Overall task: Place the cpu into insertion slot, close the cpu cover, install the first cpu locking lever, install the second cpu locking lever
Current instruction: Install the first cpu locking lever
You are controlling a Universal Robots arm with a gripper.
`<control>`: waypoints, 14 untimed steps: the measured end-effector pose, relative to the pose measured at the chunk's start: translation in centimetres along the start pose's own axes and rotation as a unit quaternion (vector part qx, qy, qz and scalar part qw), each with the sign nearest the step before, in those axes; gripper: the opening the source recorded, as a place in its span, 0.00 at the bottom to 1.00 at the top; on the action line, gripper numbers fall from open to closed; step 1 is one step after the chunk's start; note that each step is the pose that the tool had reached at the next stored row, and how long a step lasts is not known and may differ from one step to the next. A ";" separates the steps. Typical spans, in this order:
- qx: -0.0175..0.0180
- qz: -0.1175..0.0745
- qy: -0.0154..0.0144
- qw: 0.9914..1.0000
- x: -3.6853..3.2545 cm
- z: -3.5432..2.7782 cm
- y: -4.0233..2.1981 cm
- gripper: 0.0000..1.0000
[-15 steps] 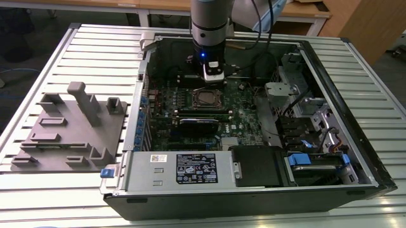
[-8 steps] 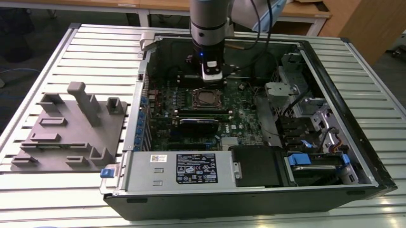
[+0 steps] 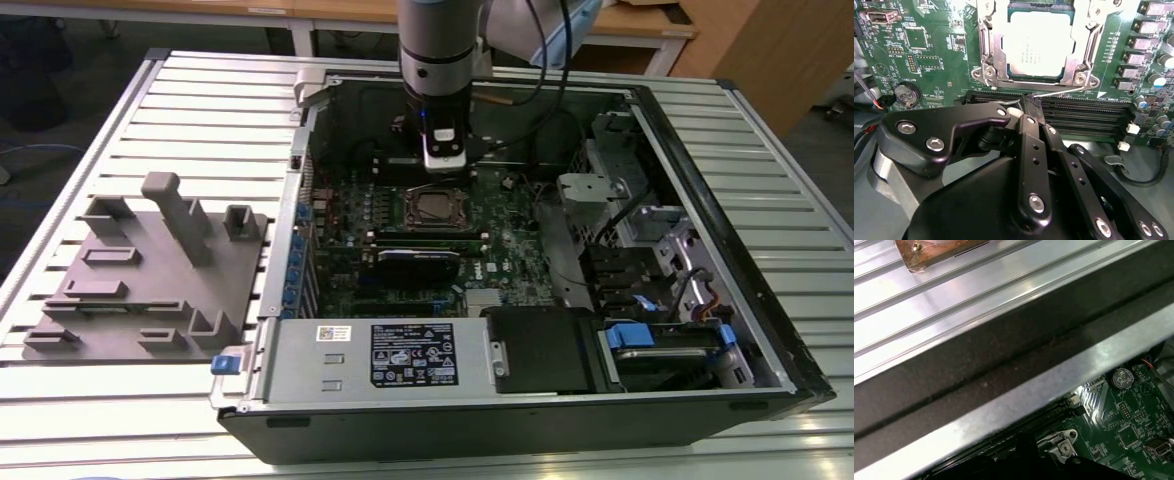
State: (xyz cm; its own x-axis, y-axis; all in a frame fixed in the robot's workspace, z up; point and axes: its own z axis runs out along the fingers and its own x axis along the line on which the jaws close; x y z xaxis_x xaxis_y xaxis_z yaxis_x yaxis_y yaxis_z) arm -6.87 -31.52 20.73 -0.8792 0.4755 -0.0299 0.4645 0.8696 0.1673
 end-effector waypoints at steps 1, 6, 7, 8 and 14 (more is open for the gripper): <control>0.000 0.000 -0.001 1.000 0.00 0.02 -0.01 0.10; -0.003 0.000 0.000 1.000 -0.01 0.08 -0.03 0.10; -0.003 0.000 0.000 1.000 -0.01 0.08 -0.03 0.10; -0.003 0.000 0.000 1.000 -0.01 0.08 -0.03 0.10; -0.003 0.000 0.000 1.000 0.00 0.20 -0.05 0.10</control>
State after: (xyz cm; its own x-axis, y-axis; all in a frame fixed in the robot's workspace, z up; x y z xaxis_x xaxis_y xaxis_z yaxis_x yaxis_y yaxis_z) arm -6.87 -31.54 20.52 -0.8791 0.4756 -0.0301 0.4640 0.8686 0.1736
